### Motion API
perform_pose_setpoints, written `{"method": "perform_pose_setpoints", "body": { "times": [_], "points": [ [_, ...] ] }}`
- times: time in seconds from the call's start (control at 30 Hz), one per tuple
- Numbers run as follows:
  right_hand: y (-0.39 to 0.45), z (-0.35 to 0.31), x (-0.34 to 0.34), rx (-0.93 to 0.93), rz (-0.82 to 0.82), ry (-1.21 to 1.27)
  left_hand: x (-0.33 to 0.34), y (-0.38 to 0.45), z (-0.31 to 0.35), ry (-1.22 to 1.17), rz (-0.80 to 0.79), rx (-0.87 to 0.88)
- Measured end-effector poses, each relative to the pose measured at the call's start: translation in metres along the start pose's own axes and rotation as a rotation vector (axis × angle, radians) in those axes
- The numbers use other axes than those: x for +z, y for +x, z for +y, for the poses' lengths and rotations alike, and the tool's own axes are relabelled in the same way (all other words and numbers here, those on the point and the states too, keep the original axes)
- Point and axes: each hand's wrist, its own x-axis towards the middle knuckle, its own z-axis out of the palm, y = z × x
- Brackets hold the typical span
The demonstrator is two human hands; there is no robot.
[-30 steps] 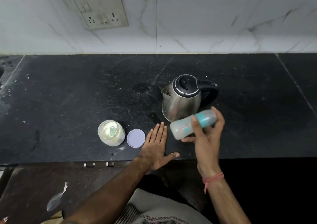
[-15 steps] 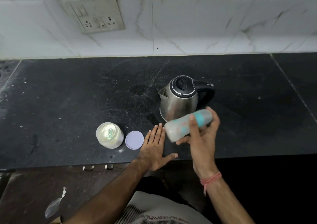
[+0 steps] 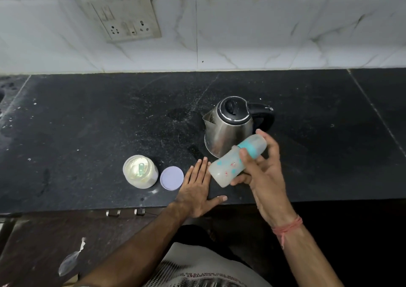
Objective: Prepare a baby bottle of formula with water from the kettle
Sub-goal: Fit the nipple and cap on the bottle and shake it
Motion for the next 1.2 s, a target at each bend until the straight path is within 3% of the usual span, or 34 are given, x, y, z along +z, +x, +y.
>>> {"method": "perform_pose_setpoints", "body": {
  "times": [0.1, 0.17, 0.27, 0.4, 0.53, 0.63, 0.77, 0.87, 1.0, 1.1, 1.2],
  "points": [
    [0.001, 0.001, 0.000, 0.116, 0.073, 0.294, -0.001, 0.001, 0.000, 0.021, 0.005, -0.019],
    [-0.002, 0.003, 0.003, 0.159, 0.052, 0.342, 0.001, 0.001, 0.001, 0.013, 0.007, -0.016],
    [-0.006, 0.006, 0.005, 0.135, -0.050, 0.190, 0.002, 0.001, 0.000, 0.008, 0.004, -0.008],
    [0.004, -0.006, 0.004, 0.033, 0.063, 0.229, -0.003, 0.000, 0.005, 0.061, -0.001, -0.030],
    [0.003, -0.012, 0.003, 0.012, -0.062, 0.030, -0.003, -0.001, 0.005, 0.054, -0.012, -0.025],
    [-0.001, -0.011, 0.008, -0.039, 0.083, 0.065, -0.001, 0.002, 0.004, 0.056, -0.001, -0.028],
    [-0.010, -0.003, 0.014, -0.012, -0.044, -0.087, 0.002, 0.001, 0.002, -0.010, 0.027, -0.009],
    [-0.013, 0.001, 0.013, -0.068, 0.070, -0.080, 0.004, 0.003, 0.001, 0.009, 0.040, -0.018],
    [-0.015, 0.004, 0.011, -0.071, -0.021, -0.178, 0.009, 0.001, 0.001, -0.004, 0.099, -0.020],
    [-0.011, -0.006, 0.009, -0.131, 0.136, -0.108, 0.004, 0.003, 0.000, 0.014, 0.050, -0.017],
    [-0.006, -0.008, 0.010, -0.119, 0.032, -0.169, 0.003, 0.001, 0.000, 0.012, 0.021, -0.011]
  ]
}}
